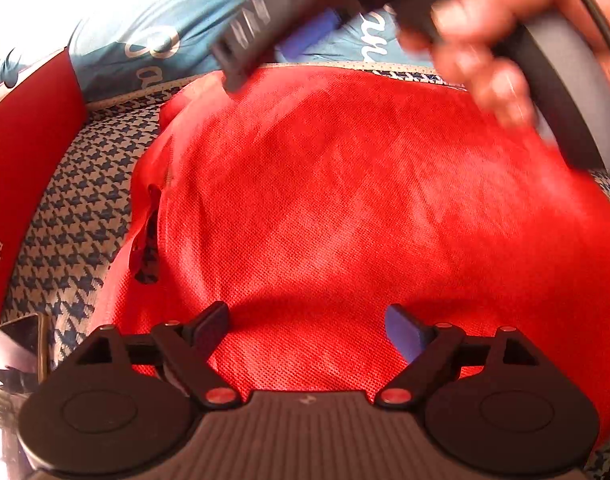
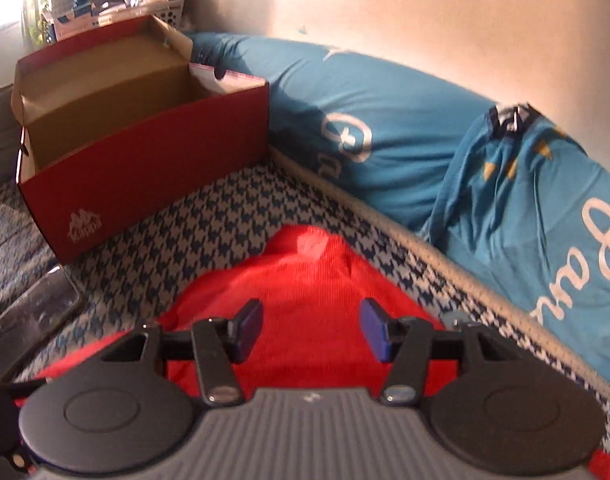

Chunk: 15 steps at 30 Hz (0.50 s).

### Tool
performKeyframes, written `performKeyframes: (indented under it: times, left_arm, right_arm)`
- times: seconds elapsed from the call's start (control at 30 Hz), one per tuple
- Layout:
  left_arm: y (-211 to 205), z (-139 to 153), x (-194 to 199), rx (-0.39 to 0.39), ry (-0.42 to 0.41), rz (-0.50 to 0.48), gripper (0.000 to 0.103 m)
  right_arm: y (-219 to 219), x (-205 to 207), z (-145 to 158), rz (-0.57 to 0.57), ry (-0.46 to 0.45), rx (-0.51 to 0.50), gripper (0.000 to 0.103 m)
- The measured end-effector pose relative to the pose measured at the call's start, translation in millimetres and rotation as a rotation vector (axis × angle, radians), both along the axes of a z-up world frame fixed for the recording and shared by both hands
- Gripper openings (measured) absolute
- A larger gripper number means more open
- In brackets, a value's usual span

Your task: Fold shopping bag

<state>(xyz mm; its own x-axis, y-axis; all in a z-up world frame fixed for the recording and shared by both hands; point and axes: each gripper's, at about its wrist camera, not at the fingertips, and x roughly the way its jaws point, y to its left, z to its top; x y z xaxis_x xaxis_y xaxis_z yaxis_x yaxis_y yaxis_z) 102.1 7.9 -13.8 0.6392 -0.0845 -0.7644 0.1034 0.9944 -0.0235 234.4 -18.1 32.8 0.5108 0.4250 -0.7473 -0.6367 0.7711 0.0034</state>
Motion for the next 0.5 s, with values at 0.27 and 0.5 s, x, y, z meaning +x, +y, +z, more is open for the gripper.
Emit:
performKeyframes:
  times: [0.27,0.5]
  left_arm:
    - [-4,-5,-1,-0.007,0.011,-0.042,0.094]
    - [-7,-6,-2,-0.014,0.007,-0.061,0.094]
  right_arm:
    - [-20,-11,-47,-0.162,0.058,-0.004,0.068]
    - [-44,-27,-53,-0.210,-0.010,0.016,0.080]
